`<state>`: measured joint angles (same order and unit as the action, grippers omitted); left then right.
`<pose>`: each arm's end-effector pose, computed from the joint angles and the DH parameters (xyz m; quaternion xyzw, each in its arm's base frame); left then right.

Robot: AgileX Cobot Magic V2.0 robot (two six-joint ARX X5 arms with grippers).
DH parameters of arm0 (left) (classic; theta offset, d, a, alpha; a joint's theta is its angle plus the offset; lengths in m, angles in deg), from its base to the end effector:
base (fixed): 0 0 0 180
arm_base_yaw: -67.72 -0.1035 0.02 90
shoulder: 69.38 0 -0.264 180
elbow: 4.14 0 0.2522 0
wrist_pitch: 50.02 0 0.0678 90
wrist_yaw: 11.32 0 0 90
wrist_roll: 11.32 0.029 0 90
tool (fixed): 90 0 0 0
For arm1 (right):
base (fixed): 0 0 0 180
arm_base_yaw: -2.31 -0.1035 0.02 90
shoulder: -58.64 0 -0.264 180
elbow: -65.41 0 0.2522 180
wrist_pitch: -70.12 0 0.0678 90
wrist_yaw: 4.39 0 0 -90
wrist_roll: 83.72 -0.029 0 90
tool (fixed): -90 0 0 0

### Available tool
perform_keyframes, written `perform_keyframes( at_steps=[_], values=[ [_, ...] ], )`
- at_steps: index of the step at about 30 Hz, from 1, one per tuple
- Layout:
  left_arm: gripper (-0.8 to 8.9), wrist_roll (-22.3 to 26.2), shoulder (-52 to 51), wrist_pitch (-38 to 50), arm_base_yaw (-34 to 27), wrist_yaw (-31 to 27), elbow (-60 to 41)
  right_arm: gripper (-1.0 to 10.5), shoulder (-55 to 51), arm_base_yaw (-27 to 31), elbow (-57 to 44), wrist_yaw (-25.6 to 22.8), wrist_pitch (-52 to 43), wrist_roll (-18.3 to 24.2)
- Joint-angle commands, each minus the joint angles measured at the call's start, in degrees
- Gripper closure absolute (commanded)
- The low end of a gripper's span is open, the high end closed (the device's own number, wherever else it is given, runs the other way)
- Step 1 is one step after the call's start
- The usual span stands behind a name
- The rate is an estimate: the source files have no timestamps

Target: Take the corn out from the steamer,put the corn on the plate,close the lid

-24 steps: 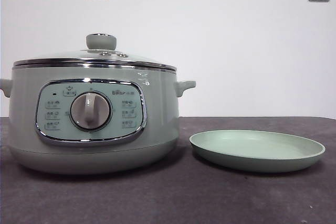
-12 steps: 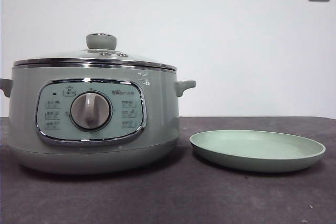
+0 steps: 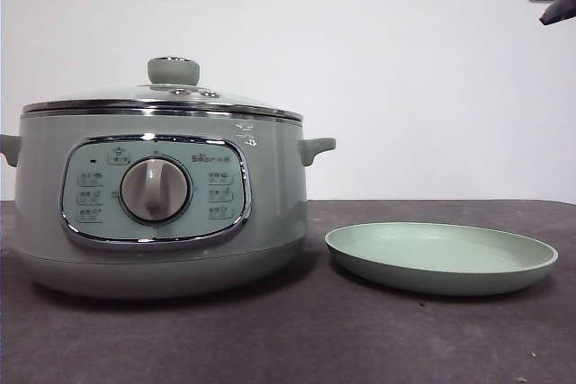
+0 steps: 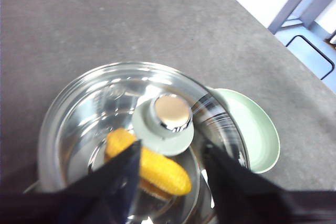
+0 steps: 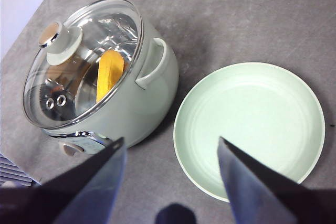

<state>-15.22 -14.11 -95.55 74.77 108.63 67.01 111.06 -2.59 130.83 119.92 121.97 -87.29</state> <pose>0.1897 -0.0380 0.3435 -0.0820 0.2611 -0.2980 0.9145 0.1741 0.0313 0.3119 0.1121 0.3314 0.3063 0.8853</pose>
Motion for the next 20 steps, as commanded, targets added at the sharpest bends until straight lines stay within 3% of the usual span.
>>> perform_keyframes(
  at_steps=[1,6,20],
  values=[
    [3.42,-0.61,1.25,3.34,2.19,0.07,0.11,6.2,0.09,-0.13,0.15,-0.20,-0.24,0.61],
    [3.43,-1.53,3.98,7.74,7.17,-3.63,0.52,6.2,0.09,-0.15,0.15,-0.20,-0.28,0.61],
    [3.47,2.54,18.95,4.85,16.94,-19.45,7.69,6.2,0.09,-0.15,0.15,-0.20,-0.26,0.59]
  ],
)
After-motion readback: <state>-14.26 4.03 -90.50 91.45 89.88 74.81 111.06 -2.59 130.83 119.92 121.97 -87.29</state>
